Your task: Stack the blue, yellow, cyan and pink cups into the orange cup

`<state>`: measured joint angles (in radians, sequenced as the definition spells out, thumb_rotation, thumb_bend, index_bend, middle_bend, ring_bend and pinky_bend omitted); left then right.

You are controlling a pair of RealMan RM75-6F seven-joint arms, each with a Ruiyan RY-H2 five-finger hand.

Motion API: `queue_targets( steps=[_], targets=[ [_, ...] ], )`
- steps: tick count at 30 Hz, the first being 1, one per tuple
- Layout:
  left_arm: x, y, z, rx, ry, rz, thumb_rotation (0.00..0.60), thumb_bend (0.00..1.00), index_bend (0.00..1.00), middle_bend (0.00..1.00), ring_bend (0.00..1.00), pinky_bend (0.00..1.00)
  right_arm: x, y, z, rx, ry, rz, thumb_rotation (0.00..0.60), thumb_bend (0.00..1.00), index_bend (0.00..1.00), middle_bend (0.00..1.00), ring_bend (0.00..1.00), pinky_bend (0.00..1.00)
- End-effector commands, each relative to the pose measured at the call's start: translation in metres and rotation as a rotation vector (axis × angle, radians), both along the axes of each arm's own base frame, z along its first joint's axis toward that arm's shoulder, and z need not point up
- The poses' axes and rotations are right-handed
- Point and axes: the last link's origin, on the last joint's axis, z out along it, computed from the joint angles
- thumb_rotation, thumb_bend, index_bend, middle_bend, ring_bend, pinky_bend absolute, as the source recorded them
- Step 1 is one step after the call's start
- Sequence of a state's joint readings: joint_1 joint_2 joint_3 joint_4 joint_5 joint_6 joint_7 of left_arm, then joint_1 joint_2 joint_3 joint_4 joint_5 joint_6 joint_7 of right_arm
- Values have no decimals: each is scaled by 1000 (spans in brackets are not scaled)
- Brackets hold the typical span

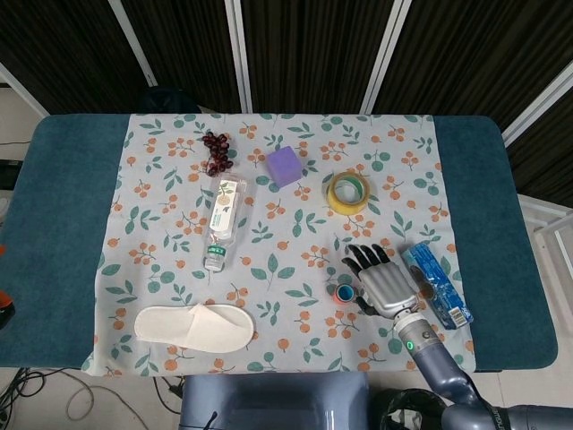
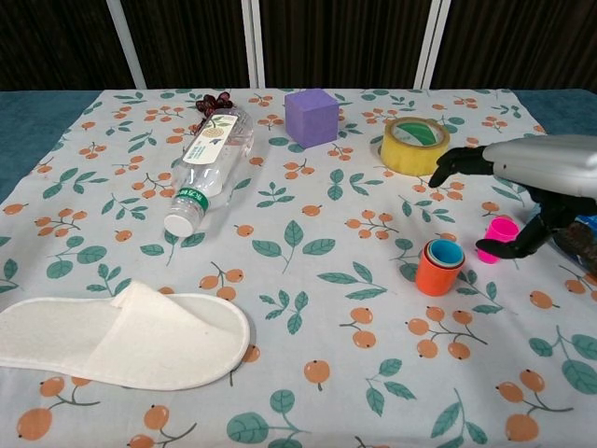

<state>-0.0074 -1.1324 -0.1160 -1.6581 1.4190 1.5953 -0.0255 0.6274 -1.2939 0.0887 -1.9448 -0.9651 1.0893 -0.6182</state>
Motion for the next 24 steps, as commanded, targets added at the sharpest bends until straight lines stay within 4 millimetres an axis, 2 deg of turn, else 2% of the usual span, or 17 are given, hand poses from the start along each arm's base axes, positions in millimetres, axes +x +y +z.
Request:
queue_targets(
  steps=[1, 8, 14, 24],
  targets=[
    [0, 0, 0, 0, 0, 0, 600, 814, 158, 29, 18, 75, -3, -8, 10, -38, -8, -20, 600, 458, 176, 0, 0, 61],
    [0, 0, 0, 0, 0, 0, 600, 814, 159, 29, 18, 76, -26, -22, 16, -72, 18, -82, 600, 459, 281, 0, 0, 61],
    [0, 0, 0, 0, 3, 1, 600, 813, 159, 29, 18, 75, -46, -25, 12, -57, 38, -127, 600, 459, 298, 0, 0, 61],
    [0, -1, -1, 0, 9, 1, 600, 813, 159, 29, 18, 76, -59, -26, 1, -48, 36, -139, 600, 459, 317, 0, 0, 61]
  ],
)
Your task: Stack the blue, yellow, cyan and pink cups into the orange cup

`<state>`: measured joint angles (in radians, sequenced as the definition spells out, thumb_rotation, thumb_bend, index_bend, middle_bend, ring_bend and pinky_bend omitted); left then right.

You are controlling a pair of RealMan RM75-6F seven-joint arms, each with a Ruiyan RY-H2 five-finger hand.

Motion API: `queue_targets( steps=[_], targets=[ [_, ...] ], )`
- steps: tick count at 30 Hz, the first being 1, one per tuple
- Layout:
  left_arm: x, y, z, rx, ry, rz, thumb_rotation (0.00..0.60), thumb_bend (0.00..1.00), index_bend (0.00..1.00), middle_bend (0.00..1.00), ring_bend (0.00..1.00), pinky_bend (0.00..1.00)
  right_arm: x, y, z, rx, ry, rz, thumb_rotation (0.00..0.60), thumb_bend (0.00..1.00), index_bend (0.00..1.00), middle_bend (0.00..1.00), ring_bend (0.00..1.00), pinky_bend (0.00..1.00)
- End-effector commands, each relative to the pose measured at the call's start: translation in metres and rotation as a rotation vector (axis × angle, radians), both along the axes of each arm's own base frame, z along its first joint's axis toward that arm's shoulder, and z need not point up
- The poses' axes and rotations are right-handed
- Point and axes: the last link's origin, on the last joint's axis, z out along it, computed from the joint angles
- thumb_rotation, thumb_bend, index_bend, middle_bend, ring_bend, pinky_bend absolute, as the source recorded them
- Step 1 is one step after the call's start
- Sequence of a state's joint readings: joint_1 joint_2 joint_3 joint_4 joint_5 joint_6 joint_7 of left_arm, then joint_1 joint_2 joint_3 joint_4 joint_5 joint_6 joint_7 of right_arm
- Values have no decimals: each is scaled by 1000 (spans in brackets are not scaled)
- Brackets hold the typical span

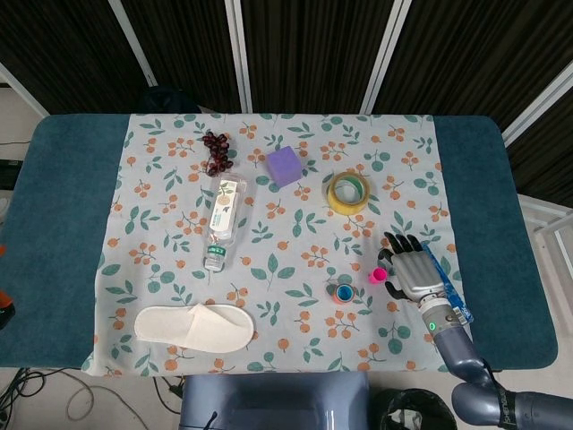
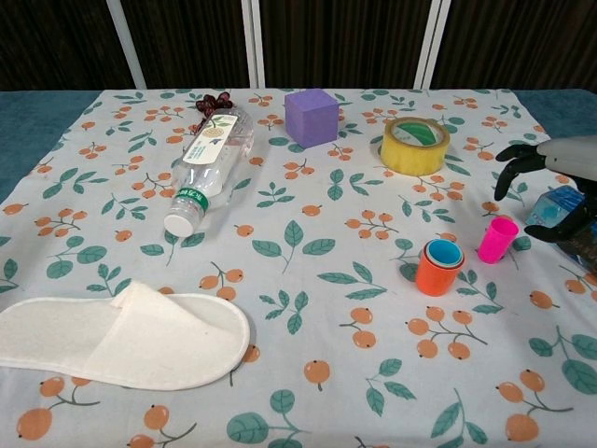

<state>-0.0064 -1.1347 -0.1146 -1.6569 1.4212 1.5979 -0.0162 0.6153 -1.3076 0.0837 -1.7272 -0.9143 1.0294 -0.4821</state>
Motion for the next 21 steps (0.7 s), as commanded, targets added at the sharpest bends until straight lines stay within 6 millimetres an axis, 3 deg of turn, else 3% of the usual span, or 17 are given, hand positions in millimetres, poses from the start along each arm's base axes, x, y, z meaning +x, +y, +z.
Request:
queue_targets(
  steps=[1, 21],
  targets=[
    [0, 0, 0, 0, 0, 1, 600, 813, 159, 29, 18, 76, -2, 1, -3, 5, -4, -3, 600, 459, 321, 0, 0, 61],
    [0, 0, 0, -1, 1, 3, 600, 813, 160, 29, 18, 76, -8, -2, -15, -9, -7, -8, 600, 459, 409, 0, 0, 61]
  ],
)
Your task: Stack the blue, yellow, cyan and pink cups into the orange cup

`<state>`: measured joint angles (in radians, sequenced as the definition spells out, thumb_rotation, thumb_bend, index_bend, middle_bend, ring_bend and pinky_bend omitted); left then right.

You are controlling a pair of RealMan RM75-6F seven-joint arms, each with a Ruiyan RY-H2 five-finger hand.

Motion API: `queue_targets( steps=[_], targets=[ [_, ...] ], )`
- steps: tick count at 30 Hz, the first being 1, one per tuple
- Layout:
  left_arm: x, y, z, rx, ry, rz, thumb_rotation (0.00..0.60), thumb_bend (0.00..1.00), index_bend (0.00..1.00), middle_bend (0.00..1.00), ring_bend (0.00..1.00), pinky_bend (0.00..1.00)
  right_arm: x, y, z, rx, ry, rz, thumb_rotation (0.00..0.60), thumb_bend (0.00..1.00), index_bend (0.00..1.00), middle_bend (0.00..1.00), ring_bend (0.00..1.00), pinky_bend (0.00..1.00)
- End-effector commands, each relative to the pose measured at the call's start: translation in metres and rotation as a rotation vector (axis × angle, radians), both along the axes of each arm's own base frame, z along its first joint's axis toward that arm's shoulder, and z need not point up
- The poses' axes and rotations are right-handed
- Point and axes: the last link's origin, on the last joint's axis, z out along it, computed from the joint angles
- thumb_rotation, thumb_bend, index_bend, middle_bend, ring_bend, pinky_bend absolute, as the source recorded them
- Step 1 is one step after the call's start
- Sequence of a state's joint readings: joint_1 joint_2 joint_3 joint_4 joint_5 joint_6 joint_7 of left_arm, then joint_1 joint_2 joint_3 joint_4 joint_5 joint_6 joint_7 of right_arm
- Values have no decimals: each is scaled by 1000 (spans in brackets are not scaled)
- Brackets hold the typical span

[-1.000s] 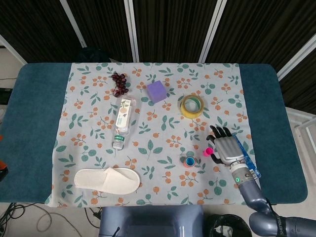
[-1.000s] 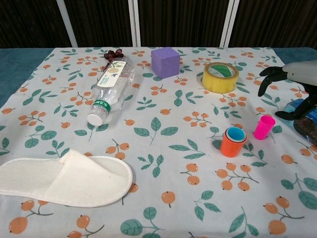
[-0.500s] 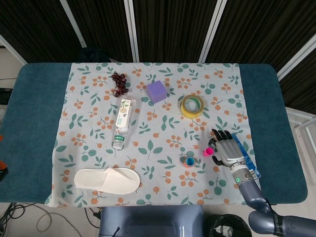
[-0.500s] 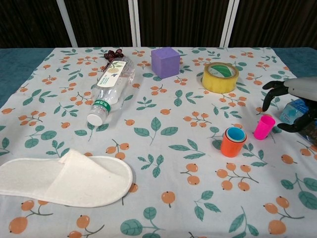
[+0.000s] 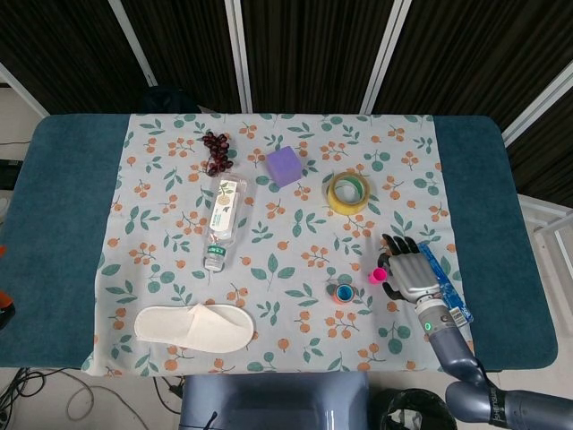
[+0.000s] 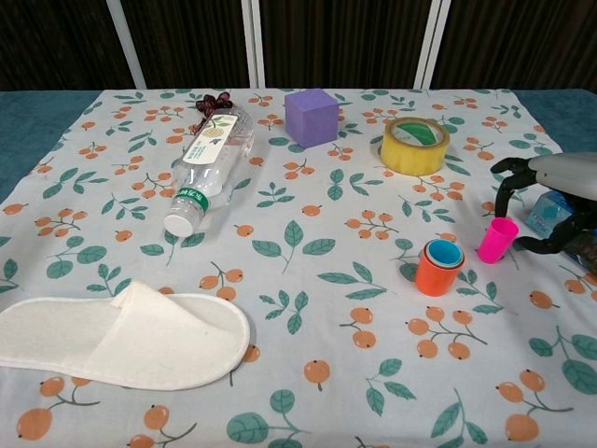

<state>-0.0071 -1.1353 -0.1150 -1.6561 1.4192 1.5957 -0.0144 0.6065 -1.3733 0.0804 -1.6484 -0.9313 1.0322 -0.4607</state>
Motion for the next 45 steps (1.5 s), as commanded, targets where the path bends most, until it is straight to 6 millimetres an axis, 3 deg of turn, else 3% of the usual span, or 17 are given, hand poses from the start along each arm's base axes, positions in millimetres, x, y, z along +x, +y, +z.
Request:
queue_targets(
  steps=[1, 22, 28, 35, 45],
  targets=[
    [0, 0, 0, 0, -1, 1, 600, 813, 160, 29, 18, 76, 0, 0, -1, -2, -3, -1, 600, 458, 412, 0, 0, 61],
    [0, 0, 0, 2, -2, 2, 600, 814, 163, 29, 18, 76, 9, 0, -1, -17, -36, 17, 600, 458, 487, 0, 0, 61],
    [0, 0, 0, 2, -3, 1, 600, 813, 163, 29, 18, 76, 23, 5, 17, -38, -71, 54, 600, 459, 487, 0, 0, 61],
    [1, 1, -1, -1, -3, -1, 600, 814, 163, 29, 18, 76, 51, 25, 32, 11, -103, 133, 600, 459, 487, 0, 0, 61],
    [1, 0, -1, 1, -4, -2, 600, 814, 163, 29, 18, 76, 80, 40, 30, 27, -106, 233, 600, 459, 487, 0, 0, 61]
  ],
)
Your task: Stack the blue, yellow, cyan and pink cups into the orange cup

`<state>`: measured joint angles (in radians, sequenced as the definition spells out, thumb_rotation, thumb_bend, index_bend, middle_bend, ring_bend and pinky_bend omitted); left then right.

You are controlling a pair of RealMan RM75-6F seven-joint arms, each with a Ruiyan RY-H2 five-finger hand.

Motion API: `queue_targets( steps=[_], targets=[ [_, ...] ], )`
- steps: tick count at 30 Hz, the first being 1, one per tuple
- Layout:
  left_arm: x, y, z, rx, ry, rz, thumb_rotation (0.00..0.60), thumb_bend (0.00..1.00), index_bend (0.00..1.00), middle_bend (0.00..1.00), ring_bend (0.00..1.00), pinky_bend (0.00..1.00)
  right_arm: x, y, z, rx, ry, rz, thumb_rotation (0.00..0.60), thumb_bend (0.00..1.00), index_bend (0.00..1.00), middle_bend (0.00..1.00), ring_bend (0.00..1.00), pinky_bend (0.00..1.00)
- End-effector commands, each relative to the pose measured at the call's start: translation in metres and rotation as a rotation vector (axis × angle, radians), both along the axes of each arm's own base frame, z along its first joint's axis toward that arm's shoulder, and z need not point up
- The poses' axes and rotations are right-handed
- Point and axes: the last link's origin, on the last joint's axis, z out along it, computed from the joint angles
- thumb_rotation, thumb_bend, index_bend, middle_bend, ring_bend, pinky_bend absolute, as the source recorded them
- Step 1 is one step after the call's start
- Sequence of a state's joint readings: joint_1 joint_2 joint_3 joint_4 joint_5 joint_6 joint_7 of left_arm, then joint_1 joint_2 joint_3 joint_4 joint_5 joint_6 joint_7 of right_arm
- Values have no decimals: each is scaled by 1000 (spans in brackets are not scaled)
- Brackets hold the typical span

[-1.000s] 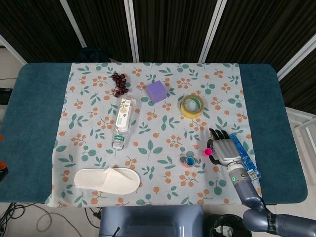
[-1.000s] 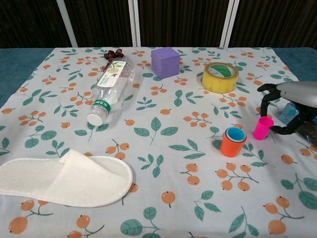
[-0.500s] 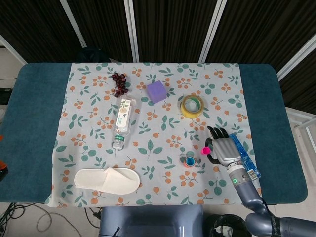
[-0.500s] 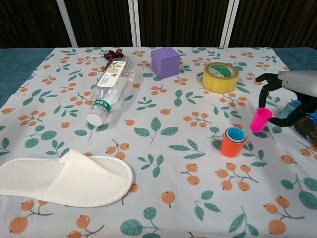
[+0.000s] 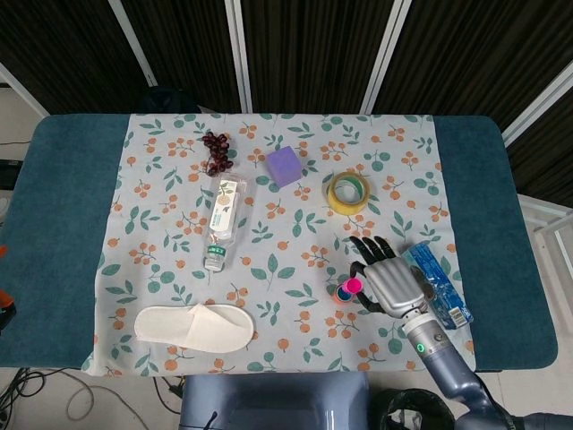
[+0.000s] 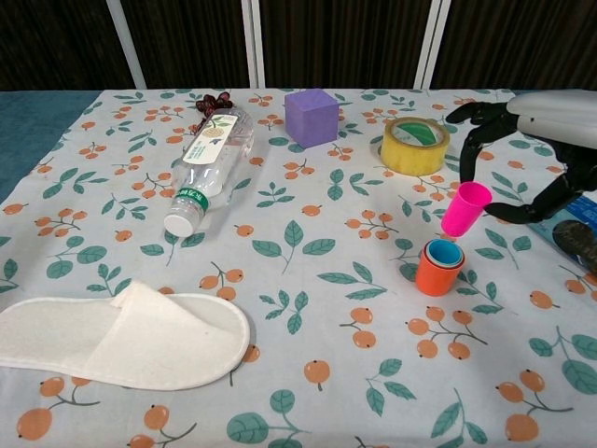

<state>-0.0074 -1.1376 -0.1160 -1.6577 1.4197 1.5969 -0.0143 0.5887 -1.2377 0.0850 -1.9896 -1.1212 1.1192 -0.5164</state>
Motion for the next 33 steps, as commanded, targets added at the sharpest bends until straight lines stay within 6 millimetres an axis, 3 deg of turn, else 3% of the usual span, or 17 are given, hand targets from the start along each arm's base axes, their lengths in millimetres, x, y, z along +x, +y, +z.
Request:
queue_targets(
  steps=[1, 17, 33],
  targets=[
    [0, 0, 0, 0, 0, 0, 600, 814, 163, 29, 18, 76, 6, 4, -2, 10, 0, 17, 600, 459, 487, 0, 0, 61],
    [0, 1, 0, -3, 1, 0, 600, 814, 163, 29, 18, 76, 4, 1, -23, 31, 19, 1, 600, 459, 487, 0, 0, 61],
    [0, 0, 0, -5, 4, 0, 600, 813, 164, 29, 18, 76, -11, -2, -28, 50, 32, -49, 600, 459, 461, 0, 0, 61]
  ],
)
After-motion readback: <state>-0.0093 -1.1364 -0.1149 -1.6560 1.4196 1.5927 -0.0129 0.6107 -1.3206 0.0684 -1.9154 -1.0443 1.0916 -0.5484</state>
